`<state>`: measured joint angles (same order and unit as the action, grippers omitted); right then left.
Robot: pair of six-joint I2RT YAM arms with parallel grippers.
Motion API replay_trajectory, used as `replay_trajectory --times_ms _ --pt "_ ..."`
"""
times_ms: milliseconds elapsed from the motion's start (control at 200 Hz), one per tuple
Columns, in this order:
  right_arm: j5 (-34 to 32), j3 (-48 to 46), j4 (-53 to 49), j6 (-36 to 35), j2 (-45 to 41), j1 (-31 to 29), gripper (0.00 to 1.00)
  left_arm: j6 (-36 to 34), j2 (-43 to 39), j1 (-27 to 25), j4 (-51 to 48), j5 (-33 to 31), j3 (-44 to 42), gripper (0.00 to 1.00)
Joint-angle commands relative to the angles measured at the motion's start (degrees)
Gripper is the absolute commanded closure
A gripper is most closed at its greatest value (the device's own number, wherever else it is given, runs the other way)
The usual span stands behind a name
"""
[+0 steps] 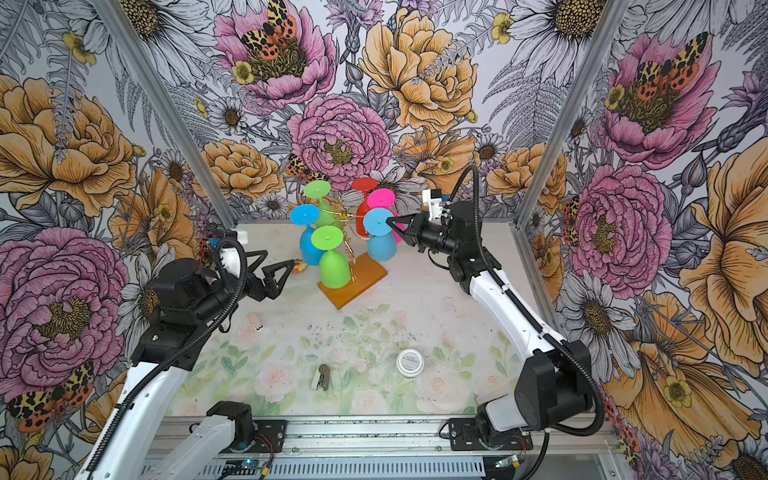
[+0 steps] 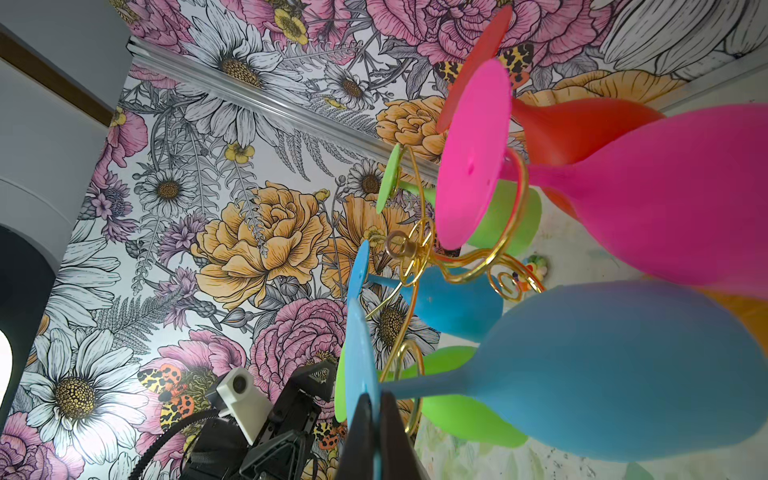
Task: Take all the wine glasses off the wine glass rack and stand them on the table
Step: 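Carry the blue glass toward the left gripper while the left arm reaches toward it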
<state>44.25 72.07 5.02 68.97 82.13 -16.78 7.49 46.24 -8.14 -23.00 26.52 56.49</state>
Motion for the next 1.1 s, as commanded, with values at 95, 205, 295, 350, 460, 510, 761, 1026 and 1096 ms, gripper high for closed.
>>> replay_trajectory --times_ms 95,205,295,350,460,510,761,1026,1096 --pt "2.1 -1.2 -3.0 -5.3 -4.4 0.4 1.00 4.8 -0.3 -0.8 -4.0 5.2 3.5 0.01" --pt "3.0 -2.0 -5.9 -8.4 -6.0 0.4 1.00 5.3 0.8 -1.0 -6.2 6.9 5.1 0.01" --pt "5.3 -2.9 -6.4 -10.5 -7.5 0.7 1.00 6.6 1.5 -1.8 -6.4 8.1 5.3 0.02" --pt "6.8 -3.6 -6.5 -11.5 -8.4 0.9 1.00 7.0 1.7 -3.1 -6.3 8.8 5.4 0.02" --pt "8.8 -5.2 -7.3 -14.0 -10.2 1.0 1.00 7.9 1.9 -6.3 -6.3 8.7 6.1 0.03" --pt "9.6 -5.9 -8.7 -16.4 -11.3 1.0 1.00 8.2 2.1 -7.6 -6.3 8.7 6.4 0.04" --pt "5.6 -7.1 -22.6 -29.6 -15.9 0.2 1.00 9.4 3.5 -13.7 -6.3 8.9 7.8 0.08" --pt "-0.3 -6.9 -31.8 -41.5 -18.9 -5.5 1.00 11.3 6.8 -17.9 -6.3 9.2 8.4 0.20" --pt "-0.7 -7.0 -31.9 -42.9 -19.7 -7.1 1.00 11.7 7.8 -18.4 -6.3 10.4 8.7 0.21"
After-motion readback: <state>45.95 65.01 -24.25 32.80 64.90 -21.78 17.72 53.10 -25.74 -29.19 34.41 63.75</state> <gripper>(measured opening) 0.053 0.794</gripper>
